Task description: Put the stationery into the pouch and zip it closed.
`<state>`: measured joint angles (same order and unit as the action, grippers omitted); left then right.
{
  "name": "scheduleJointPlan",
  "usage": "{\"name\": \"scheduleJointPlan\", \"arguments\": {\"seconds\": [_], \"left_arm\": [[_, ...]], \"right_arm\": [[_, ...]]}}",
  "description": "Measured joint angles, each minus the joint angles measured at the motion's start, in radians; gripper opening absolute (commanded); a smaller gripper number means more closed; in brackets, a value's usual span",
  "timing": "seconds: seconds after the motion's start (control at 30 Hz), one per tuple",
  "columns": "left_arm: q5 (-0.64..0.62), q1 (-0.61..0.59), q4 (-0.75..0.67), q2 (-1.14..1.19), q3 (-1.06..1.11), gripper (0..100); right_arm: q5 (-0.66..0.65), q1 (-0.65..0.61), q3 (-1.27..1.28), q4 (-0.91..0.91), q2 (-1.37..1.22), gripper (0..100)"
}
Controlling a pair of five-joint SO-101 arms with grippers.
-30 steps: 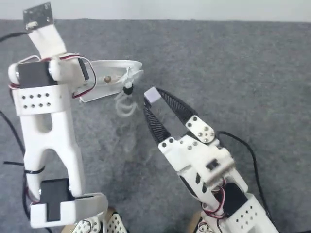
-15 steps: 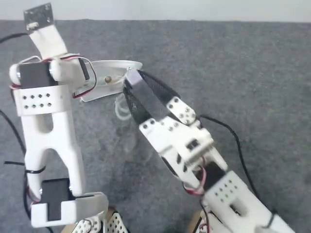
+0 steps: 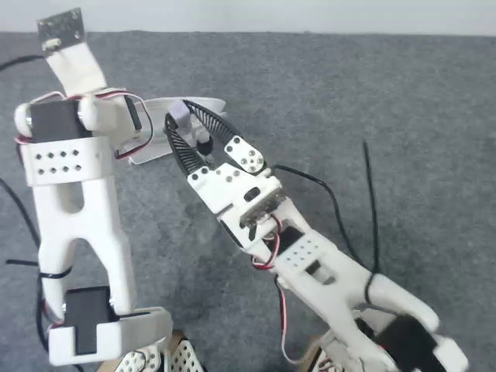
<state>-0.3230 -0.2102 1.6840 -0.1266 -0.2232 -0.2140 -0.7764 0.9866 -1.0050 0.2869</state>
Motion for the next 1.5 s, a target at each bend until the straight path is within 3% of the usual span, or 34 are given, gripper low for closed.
{"name": "scheduleJointPlan", "arguments": {"seconds": [0.27, 0.47, 0.7, 0.9, 1.13, 1.33, 1.5], "left_arm": [[0.000, 0.000, -0.006, 0.000, 0.002, 1], [0.000, 0.000, -0.006, 0.000, 0.002, 1], [0.000, -0.002, -0.006, 0.000, 0.002, 1], [0.008, 0.000, -0.021, -0.002, 0.021, 1], [0.011, -0.002, -0.040, -0.012, 0.034, 1], [0.011, -0.011, -0.040, -0.012, 0.034, 1], [0.011, -0.015, -0.040, -0.012, 0.034, 1]], "right_arm": [[0.002, 0.038, -0.035, -0.210, -0.273, 0.7], [0.002, 0.038, -0.058, -0.233, -0.322, 1.2], [0.002, 0.038, -0.061, -0.239, -0.328, 20.3], [0.002, 0.012, 0.098, -0.227, -0.187, 16.5], [0.002, -0.018, 0.176, -0.023, -0.011, 16.2], [0.002, -0.054, 0.281, -0.003, 0.101, 11.0], [-0.003, -0.091, 0.374, 0.133, 0.273, 16.7]]}}
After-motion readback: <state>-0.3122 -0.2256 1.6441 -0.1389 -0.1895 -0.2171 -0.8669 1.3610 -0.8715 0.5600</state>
